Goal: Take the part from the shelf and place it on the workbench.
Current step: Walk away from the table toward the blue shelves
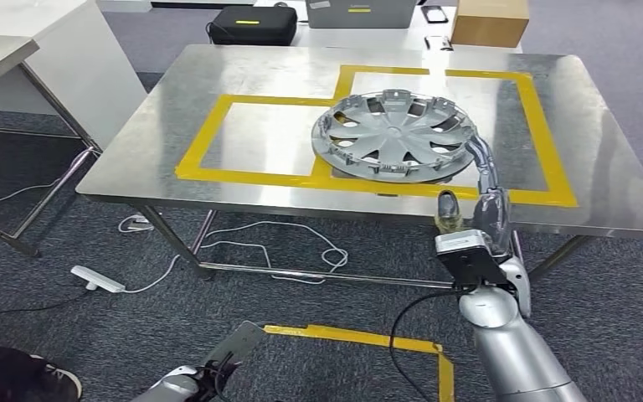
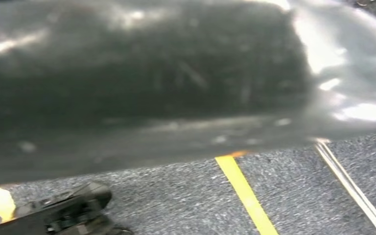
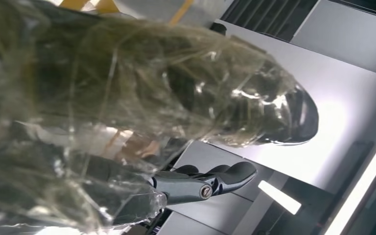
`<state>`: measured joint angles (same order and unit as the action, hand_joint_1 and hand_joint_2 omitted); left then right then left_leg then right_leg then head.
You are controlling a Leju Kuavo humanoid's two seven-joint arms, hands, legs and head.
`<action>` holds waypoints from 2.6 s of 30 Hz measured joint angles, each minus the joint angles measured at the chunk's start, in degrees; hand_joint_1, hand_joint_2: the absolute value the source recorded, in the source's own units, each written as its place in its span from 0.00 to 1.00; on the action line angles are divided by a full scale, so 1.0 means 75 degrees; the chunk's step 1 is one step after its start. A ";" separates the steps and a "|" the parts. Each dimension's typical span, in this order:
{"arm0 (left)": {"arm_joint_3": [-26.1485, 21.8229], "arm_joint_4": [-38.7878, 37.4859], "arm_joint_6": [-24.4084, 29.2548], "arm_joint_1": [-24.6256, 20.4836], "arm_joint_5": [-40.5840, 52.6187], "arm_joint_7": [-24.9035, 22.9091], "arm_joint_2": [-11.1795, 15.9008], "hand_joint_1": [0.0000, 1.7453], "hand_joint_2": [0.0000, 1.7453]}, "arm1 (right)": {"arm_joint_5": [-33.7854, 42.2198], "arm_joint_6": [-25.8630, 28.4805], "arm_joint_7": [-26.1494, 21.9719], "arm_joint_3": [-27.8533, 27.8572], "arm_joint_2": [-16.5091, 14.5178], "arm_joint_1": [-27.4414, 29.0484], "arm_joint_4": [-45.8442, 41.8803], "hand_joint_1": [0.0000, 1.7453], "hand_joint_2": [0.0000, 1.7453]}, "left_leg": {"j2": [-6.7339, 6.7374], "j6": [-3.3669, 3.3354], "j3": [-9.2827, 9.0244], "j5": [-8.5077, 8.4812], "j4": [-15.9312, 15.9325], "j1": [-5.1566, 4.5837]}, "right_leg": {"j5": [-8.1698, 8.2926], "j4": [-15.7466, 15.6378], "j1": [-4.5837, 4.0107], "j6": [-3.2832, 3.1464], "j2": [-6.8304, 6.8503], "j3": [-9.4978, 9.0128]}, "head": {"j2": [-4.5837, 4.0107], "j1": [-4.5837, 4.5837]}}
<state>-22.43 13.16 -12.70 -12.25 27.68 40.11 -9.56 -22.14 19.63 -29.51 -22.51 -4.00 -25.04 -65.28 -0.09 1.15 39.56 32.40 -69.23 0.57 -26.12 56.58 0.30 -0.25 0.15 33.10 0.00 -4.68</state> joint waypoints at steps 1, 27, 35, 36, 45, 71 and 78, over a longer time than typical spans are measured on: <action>0.0001 -0.0001 0.0000 0.0004 0.0001 0.0000 0.0002 0.00 0.00 | 0.0000 -0.0001 0.0000 0.0000 0.0000 0.0012 0.0001 0.00 0.00 | 0.0000 0.0015 0.0148 0.0184 -0.0430 0.0005 | 0.0027 0.0002 -0.0004 -0.0004 0.0002 0.0041 | 0.0000 0.0002; 0.0023 0.0002 -0.0002 -0.0020 0.0009 0.0000 -0.0038 0.00 0.00 | 0.0004 -0.0012 0.0000 0.0000 0.0004 0.0002 0.0033 0.00 0.00 | 0.0008 -0.0314 -0.0586 -0.1021 0.1501 -0.0076 | -0.0276 0.0145 -0.0061 0.0260 -0.0019 -0.0201 | 0.0000 0.0053; 0.0044 0.0002 -0.0002 -0.0004 -0.0001 0.0000 -0.0023 0.00 0.00 | 0.0006 -0.0012 0.0002 0.0003 0.0001 0.0026 0.0034 0.00 0.00 | -0.0001 0.0005 0.0147 0.0049 -0.0213 -0.0019 | 0.0018 -0.0020 -0.0016 -0.0026 0.0009 0.0002 | 0.0000 -0.0022; 0.0045 0.0002 -0.0001 0.0003 -0.0001 0.0000 -0.0019 0.00 0.00 | 0.0006 -0.0012 0.0003 0.0003 0.0001 0.0037 0.0036 0.00 0.00 | -0.0001 0.0022 0.0243 0.0185 -0.0558 -0.0011 | 0.0051 -0.0012 -0.0020 -0.0022 0.0010 0.0056 | 0.0000 -0.0023; 0.0056 0.0005 0.0000 -0.0003 -0.0009 0.0000 -0.0026 0.00 0.00 | 0.0007 -0.0015 0.0000 -0.0002 0.0001 0.0026 0.0037 0.00 0.00 | -0.0009 -0.0223 -0.1020 -0.0594 0.1496 -0.0042 | 0.0262 0.0133 -0.0053 0.0246 -0.0003 0.0383 | 0.0000 -0.0013; 0.0116 0.0005 0.0002 0.0016 -0.0031 0.0000 -0.0032 0.00 0.00 | 0.0008 -0.0039 -0.0009 0.0001 0.0004 0.0040 0.0110 0.00 0.00 | -0.0003 -0.0056 -0.0662 -0.0571 0.0853 -0.0012 | 0.0039 0.0052 -0.0050 0.0014 -0.0007 0.0057 | 0.0000 -0.0015; 0.0133 0.0005 -0.0001 -0.0014 -0.0041 0.0000 -0.0054 0.00 0.00 | 0.0004 -0.0039 -0.0009 -0.0001 0.0004 0.0017 0.0107 0.00 0.00 | 0.0009 -0.0376 -0.0869 -0.0841 0.1573 -0.0004 | -0.0188 0.0453 -0.0065 0.0308 -0.0016 0.0393 | 0.0000 0.0027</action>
<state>-21.43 13.20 -12.71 -12.36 27.37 40.11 -9.96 -22.11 19.34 -29.57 -22.52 -3.98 -24.91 -64.48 -0.02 -1.67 33.04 26.09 -57.42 0.54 -27.53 59.98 -0.19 2.06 0.02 36.05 0.00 -4.48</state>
